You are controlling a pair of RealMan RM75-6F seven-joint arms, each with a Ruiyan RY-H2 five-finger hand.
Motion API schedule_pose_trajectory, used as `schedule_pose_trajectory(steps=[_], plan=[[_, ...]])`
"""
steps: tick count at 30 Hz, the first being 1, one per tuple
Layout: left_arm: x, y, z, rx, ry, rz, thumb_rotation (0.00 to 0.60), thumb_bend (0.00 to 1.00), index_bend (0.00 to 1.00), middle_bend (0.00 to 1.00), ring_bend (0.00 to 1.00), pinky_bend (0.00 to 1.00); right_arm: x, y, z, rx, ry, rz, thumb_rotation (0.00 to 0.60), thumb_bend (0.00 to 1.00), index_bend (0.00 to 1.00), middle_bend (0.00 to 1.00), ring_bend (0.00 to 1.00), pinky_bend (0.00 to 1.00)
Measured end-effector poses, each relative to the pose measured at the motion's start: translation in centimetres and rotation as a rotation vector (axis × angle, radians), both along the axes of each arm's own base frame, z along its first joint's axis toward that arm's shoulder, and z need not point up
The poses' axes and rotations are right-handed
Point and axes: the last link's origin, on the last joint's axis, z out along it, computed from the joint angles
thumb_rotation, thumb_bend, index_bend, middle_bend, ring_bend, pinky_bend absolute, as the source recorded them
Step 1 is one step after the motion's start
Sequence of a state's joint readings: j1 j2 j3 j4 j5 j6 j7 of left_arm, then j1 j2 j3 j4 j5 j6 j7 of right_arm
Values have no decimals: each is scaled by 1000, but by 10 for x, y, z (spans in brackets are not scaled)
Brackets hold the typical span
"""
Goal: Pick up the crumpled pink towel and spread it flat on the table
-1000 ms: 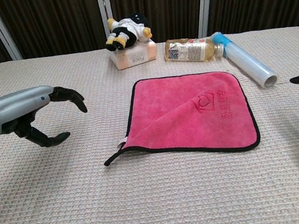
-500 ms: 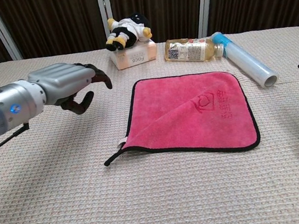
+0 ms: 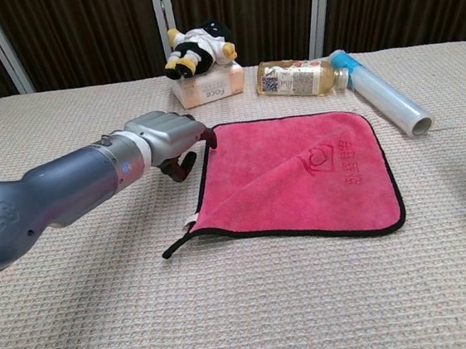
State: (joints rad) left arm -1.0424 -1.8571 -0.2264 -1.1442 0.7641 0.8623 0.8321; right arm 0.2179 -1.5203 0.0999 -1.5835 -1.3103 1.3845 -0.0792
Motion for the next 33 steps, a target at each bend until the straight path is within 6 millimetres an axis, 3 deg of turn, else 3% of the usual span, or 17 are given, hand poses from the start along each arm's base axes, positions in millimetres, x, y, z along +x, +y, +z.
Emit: schedule_pose_trajectory(steps=[7,14,20,33], plan=[[9,6,-13,-6,-23,-5,600,811,10,28,0,59,-1,-1,-1,0,-3,-6,600,434,0,0,0,0],[16,7,-26,-32,-25,-26,600,819,61,41,0,59,-2,-2,-1,-3,-9,-13,600,434,0,0,0,0],[9,8,-32,-51,16,-16,600,829,88,51,0,59,-2,-2,1,-8,-19,-14,600,433,0,0,0,0],[-12,18,-16,-22,36,33,600,831,88,71,0,59,1,1,0,-8,-31,-1,600,433,0,0,0,0]])
